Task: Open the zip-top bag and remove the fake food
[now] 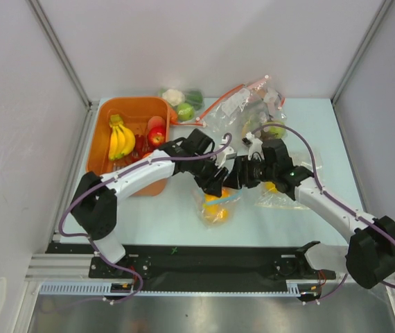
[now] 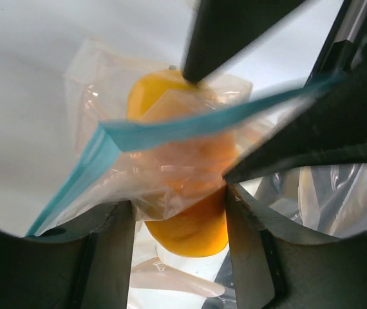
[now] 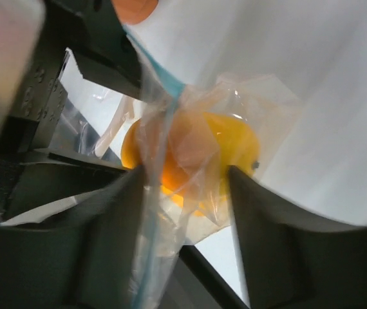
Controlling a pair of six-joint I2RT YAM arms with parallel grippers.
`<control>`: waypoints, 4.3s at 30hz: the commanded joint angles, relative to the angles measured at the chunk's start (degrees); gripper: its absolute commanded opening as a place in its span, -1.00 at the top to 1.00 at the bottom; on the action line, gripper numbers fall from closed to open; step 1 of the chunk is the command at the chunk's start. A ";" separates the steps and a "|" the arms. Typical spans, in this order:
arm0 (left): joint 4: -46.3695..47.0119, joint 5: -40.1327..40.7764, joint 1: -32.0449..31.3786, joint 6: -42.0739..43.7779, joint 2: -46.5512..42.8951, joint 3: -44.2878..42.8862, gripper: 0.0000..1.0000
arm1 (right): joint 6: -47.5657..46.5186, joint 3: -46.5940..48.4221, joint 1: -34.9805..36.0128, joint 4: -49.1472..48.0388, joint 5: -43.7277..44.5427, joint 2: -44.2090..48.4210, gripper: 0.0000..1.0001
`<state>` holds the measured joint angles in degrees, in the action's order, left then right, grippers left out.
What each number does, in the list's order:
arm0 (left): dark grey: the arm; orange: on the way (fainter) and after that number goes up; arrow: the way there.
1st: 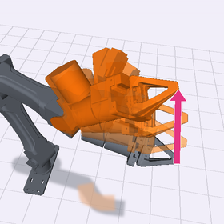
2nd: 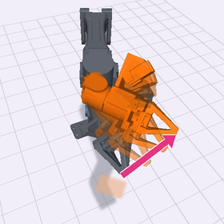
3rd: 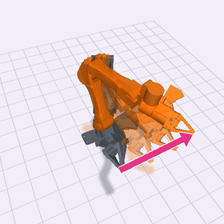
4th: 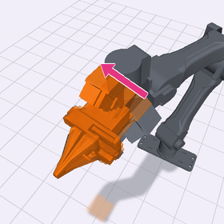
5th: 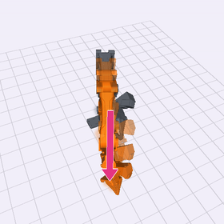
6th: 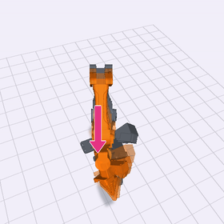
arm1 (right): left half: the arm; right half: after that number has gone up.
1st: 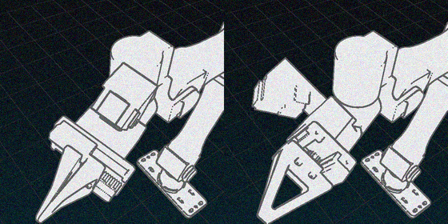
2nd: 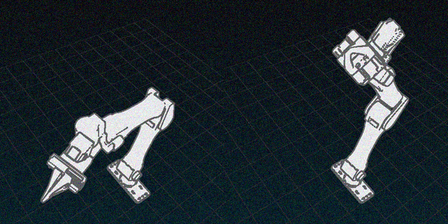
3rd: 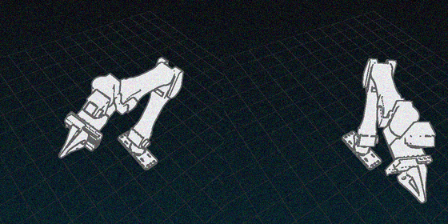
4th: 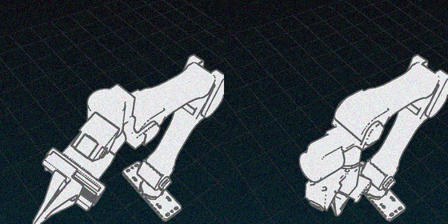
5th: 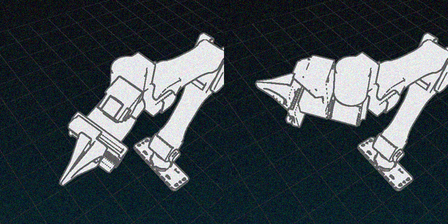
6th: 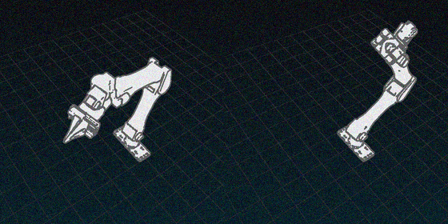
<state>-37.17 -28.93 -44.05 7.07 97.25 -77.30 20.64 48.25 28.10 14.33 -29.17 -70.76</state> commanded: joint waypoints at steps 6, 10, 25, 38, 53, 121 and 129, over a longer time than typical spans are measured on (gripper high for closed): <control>3.59 -0.87 -1.74 3.65 -4.35 0.92 0.77 | -1.22 1.76 1.96 3.69 6.83 -1.13 0.78; 3.07 -0.34 -1.74 3.56 -5.67 1.44 0.76 | 0.00 1.85 1.52 4.74 12.37 -0.61 1.00; 3.94 -0.08 -1.74 2.78 -9.99 5.14 0.73 | 2.38 1.67 -2.96 5.10 16.07 -0.61 1.00; 13.70 6.69 -1.74 2.33 -2.69 4.43 -0.02 | 6.95 -3.07 -1.73 1.76 15.72 2.65 1.00; 18.09 6.87 -1.74 4.71 4.96 5.84 -0.55 | 7.83 -3.16 -1.47 -1.32 13.61 0.45 1.00; 19.86 7.39 -2.09 -8.13 2.24 -5.23 0.66 | 7.75 -10.63 -6.04 6.50 21.87 10.99 1.00; 24.24 5.90 -1.48 -12.34 0.22 -5.05 0.65 | 6.25 -10.46 -5.86 5.71 19.76 10.03 1.00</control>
<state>-17.58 -24.05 -47.35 -2.24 99.77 -79.64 29.52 38.57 22.13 17.82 -10.59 -60.27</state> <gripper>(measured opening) 0.604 0.014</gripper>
